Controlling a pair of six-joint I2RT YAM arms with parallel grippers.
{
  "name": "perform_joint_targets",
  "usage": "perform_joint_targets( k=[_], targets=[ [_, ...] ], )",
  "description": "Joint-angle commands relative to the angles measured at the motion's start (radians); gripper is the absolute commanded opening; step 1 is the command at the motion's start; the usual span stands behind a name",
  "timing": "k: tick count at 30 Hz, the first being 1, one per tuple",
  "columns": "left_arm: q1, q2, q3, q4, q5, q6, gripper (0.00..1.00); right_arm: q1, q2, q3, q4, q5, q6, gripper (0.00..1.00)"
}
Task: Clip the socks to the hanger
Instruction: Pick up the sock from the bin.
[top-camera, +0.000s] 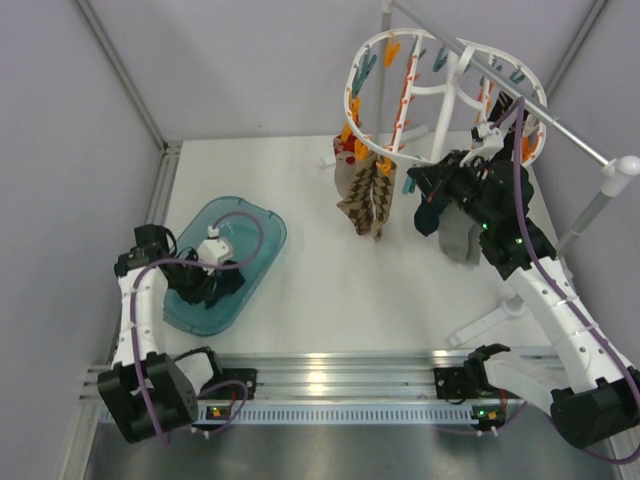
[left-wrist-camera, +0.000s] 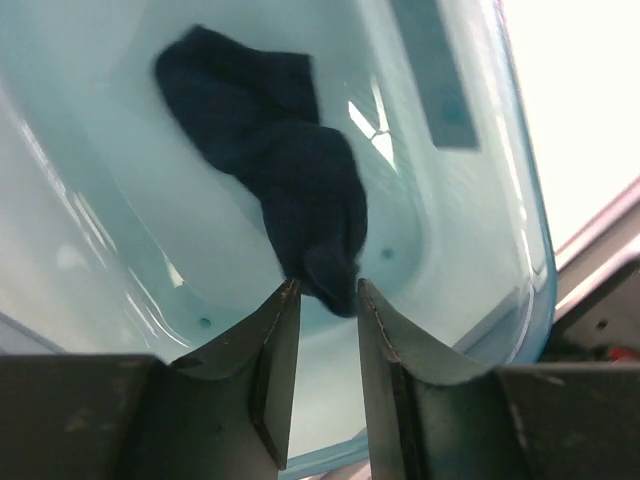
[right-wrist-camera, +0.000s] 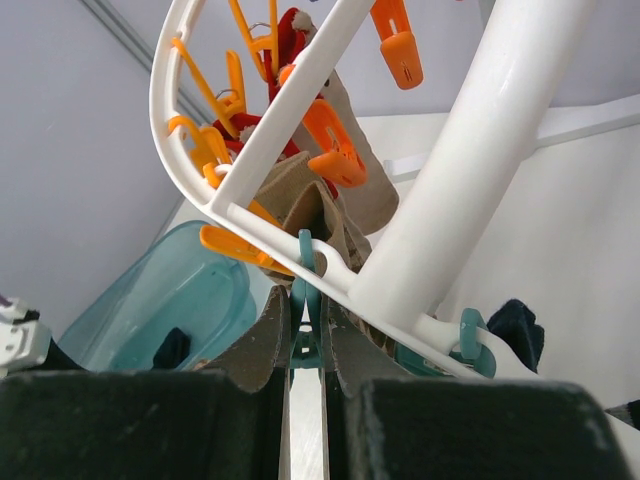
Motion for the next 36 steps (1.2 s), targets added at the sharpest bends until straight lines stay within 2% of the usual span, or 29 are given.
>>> perform_joint_targets(
  k=[1, 3, 4, 5, 6, 7, 12, 14, 17, 20, 28, 36],
  targets=[
    [0.005, -0.06, -0.048, -0.114, 0.04, 0.383, 0.35, -0.004, -0.007, 0.014, -0.007, -0.055, -0.017, 0.0],
    [0.005, -0.076, -0.054, -0.096, 0.053, 0.411, 0.38, -0.004, -0.009, 0.014, -0.007, -0.055, -0.017, 0.0],
    [0.005, -0.076, -0.051, -0.081, 0.067, 0.399, 0.46, -0.004, -0.009, 0.014, -0.007, -0.057, -0.016, 0.0],
    [0.005, -0.067, -0.042, -0.073, 0.085, 0.386, 0.48, -0.004, -0.009, 0.014, -0.007, -0.057, -0.016, 0.0],
    [0.006, -0.057, -0.021, -0.065, 0.118, 0.381, 0.97, -0.004, -0.01, 0.014, -0.009, -0.057, -0.019, 0.0],
    [0.005, -0.048, -0.01, -0.041, 0.136, 0.356, 0.98, -0.004, -0.01, 0.016, -0.012, -0.057, -0.017, 0.0],
    [0.005, 0.088, 0.05, 0.103, 0.196, 0.074, 0.96, -0.005, -0.014, 0.017, -0.017, -0.055, -0.022, 0.0],
    [0.005, 0.157, 0.056, 0.192, 0.187, -0.072, 0.87, -0.004, -0.012, 0.017, -0.017, -0.054, -0.022, 0.0],
    [0.003, 0.216, 0.047, 0.271, 0.175, -0.145, 0.79, -0.004, -0.01, 0.019, -0.02, -0.051, -0.02, 0.0],
    [0.003, 0.248, 0.018, 0.33, 0.167, -0.127, 0.82, -0.004, -0.007, 0.019, -0.023, -0.048, -0.022, 0.0],
    [-0.011, 0.348, -0.05, 0.508, 0.135, -0.095, 0.77, -0.002, 0.002, 0.014, -0.018, -0.045, -0.019, 0.0],
    [-0.083, 0.374, -0.08, 0.542, 0.142, 0.055, 0.77, -0.004, 0.006, 0.022, -0.027, -0.043, -0.026, 0.0]
  ],
)
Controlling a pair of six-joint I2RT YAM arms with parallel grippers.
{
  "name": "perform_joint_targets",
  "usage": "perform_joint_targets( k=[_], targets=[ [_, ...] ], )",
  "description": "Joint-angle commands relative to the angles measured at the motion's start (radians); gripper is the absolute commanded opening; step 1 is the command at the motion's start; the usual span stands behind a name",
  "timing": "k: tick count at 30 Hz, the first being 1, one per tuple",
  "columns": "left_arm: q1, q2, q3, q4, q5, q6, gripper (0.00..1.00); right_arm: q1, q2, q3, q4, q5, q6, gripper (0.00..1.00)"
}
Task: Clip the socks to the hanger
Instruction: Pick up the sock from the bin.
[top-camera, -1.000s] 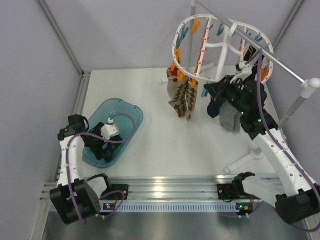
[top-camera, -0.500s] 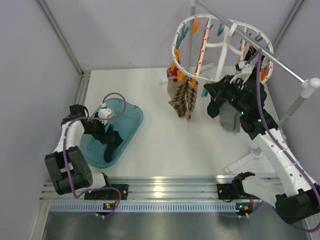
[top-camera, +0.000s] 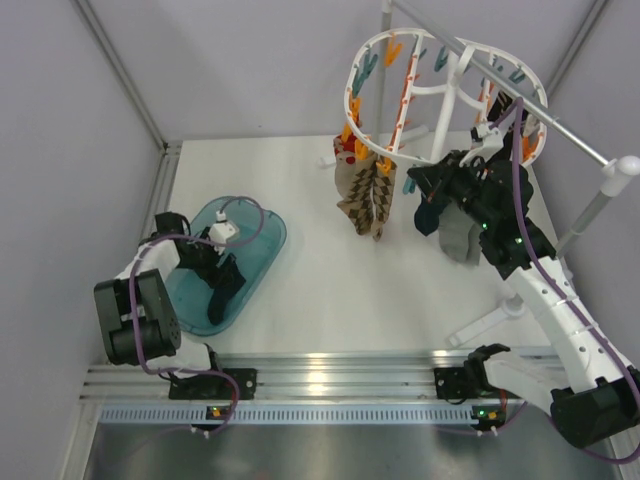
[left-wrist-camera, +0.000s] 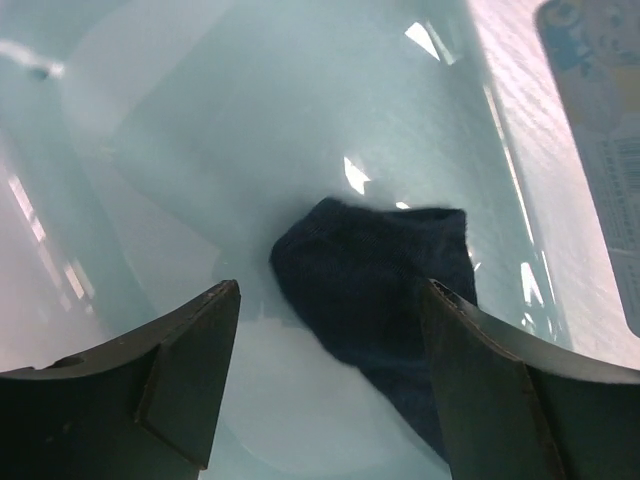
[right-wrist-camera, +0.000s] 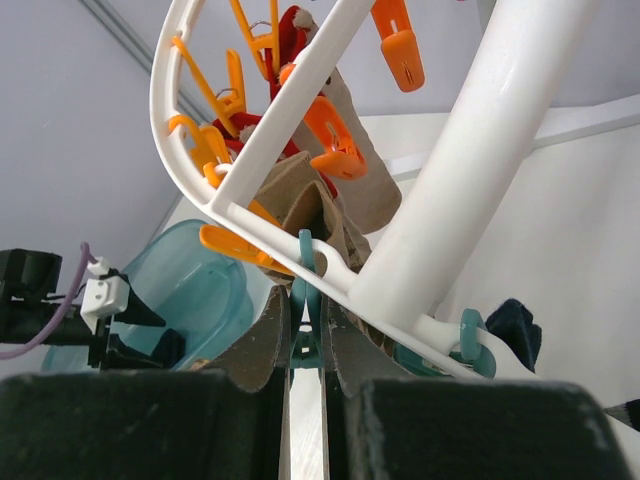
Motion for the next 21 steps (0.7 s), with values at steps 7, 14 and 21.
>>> perform_joint_targets(
  k=[7, 14, 21],
  targets=[
    [-0.079, -0.008, -0.065, 0.081, -0.01, 0.131, 0.81, -0.004, 0.0, 0.02, -0.037, -0.039, -0.031, 0.0],
    [-0.079, 0.059, -0.031, 0.033, -0.083, 0.174, 0.44, -0.004, 0.001, 0.014, -0.028, -0.039, -0.024, 0.0],
    [-0.079, 0.044, 0.066, -0.045, -0.002, 0.122, 0.01, -0.004, 0.001, 0.019, -0.027, -0.039, -0.029, 0.0]
  ],
)
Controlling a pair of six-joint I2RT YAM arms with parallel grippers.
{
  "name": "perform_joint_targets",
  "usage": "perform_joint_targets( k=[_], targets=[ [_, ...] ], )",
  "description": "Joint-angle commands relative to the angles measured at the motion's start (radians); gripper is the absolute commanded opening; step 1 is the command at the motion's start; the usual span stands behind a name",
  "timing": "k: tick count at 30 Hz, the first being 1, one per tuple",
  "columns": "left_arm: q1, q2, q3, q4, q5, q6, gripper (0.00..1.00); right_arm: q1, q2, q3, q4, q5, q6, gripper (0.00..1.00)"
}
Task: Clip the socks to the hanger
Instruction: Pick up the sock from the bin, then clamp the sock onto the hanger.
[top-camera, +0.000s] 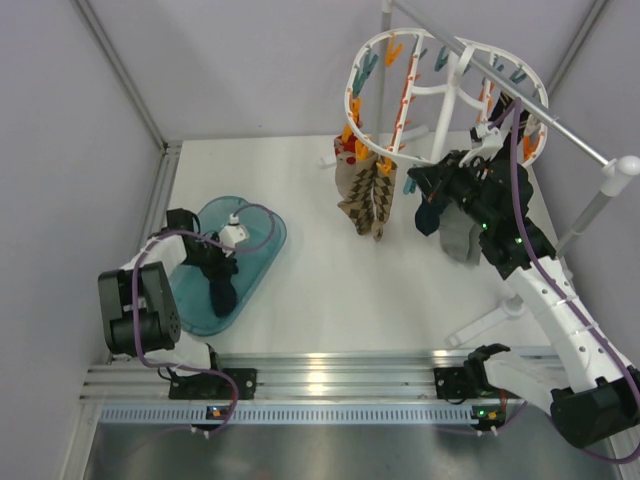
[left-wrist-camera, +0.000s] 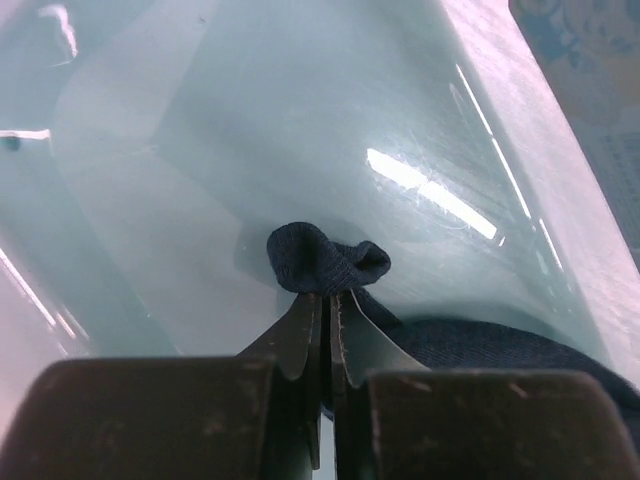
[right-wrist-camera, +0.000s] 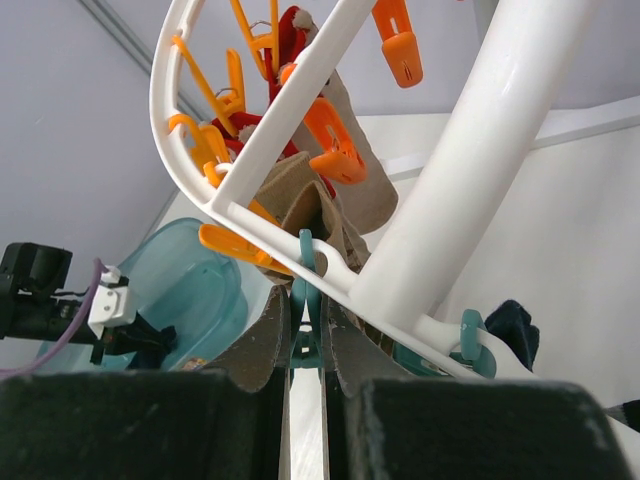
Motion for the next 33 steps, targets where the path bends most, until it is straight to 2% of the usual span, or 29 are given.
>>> perform_joint_targets(
  k=[1, 6, 8, 10, 12, 15, 18, 20, 25, 28, 33],
  targets=[
    [-0.001, -0.028, 0.099, -0.056, 0.088, -0.053, 0.0, -0.004, 0.001, 0.02, -0.024, -0.044, -0.015, 0.0],
    [-0.02, -0.132, 0.251, -0.056, 0.251, -0.277, 0.0, -0.005, 0.001, 0.02, -0.015, -0.044, -0.01, 0.0],
    [-0.069, -0.166, 0.307, -0.021, 0.276, -0.344, 0.0, -0.007, 0.003, 0.023, -0.01, -0.044, -0.007, 0.0],
    [-0.147, -0.22, 0.33, 0.069, 0.263, -0.477, 0.0, -0.004, 0.009, 0.031, -0.007, -0.048, -0.001, 0.0],
    [-0.199, -0.271, 0.333, 0.136, 0.231, -0.611, 0.0, -0.004, 0.012, 0.037, -0.001, -0.05, 0.005, 0.0],
    [-0.383, -0.32, 0.33, 0.265, 0.145, -0.762, 0.0, -0.004, 0.01, 0.043, 0.002, -0.053, 0.015, 0.0],
    [-0.481, -0.331, 0.337, 0.338, 0.07, -0.911, 0.0, -0.005, 0.007, 0.051, 0.005, -0.059, 0.019, 0.0],
    [-0.581, -0.319, 0.365, 0.345, 0.055, -0.951, 0.0, -0.002, 0.007, 0.055, 0.002, -0.061, 0.019, 0.0],
    [-0.805, -0.254, 0.451, 0.345, -0.155, -1.059, 0.0, -0.004, 0.007, 0.063, 0.008, -0.079, 0.031, 0.0],
    [-0.904, -0.214, 0.472, 0.372, -0.236, -1.088, 0.0, -0.004, 0.01, 0.063, 0.018, -0.087, 0.044, 0.0],
    [-0.995, -0.132, 0.492, 0.424, -0.336, -1.141, 0.0, -0.004, 0.015, 0.054, 0.037, -0.11, 0.077, 0.0]
  ],
)
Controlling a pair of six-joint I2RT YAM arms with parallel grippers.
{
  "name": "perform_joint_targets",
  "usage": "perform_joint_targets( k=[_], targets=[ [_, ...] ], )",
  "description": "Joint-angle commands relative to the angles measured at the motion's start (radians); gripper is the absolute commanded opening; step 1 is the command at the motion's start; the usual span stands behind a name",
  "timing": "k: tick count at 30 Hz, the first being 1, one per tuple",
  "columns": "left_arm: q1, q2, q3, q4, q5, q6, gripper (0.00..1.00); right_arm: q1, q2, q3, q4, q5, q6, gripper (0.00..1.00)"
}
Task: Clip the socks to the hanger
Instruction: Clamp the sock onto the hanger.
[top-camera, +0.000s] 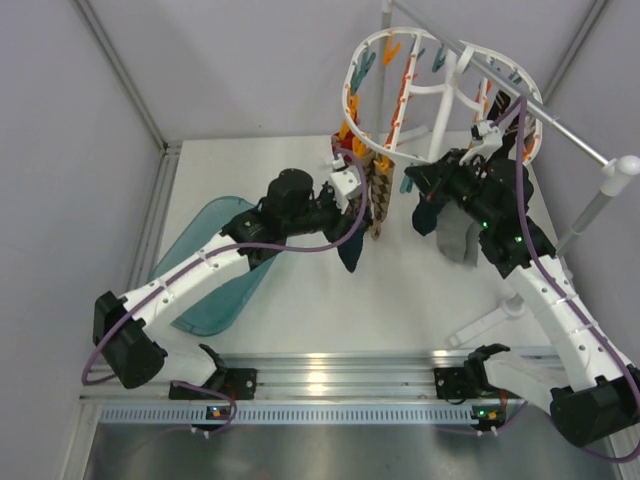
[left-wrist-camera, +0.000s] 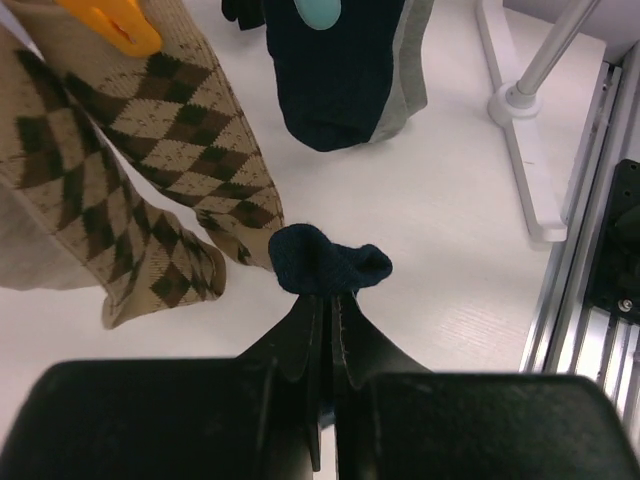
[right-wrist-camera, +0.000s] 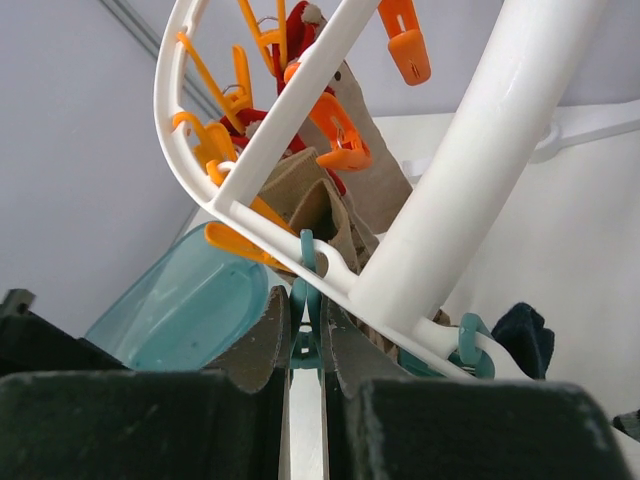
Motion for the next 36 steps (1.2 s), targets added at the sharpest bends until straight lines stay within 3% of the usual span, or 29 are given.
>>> perform_joint_targets(
  k=[1, 5, 14, 36],
  targets=[
    [-0.04, 0.054, 0.069, 0.096, -0.126, -0.086, 0.0, -0.004, 0.009, 0.043, 0.029, -0.081, 0.033, 0.0],
    [-0.074, 0.137, 0.146, 0.099, -0.189, -0.193, 0.0, -0.005, 0.015, 0.044, 0.031, -0.088, 0.057, 0.0],
    [-0.092, 0.232, 0.244, 0.099, -0.218, -0.252, 0.0, -0.005, 0.015, 0.035, 0.037, -0.1, 0.077, 0.0],
    [-0.094, 0.267, 0.31, 0.125, -0.172, -0.287, 0.0, -0.005, 0.024, 0.02, 0.043, -0.097, 0.093, 0.0]
  ],
)
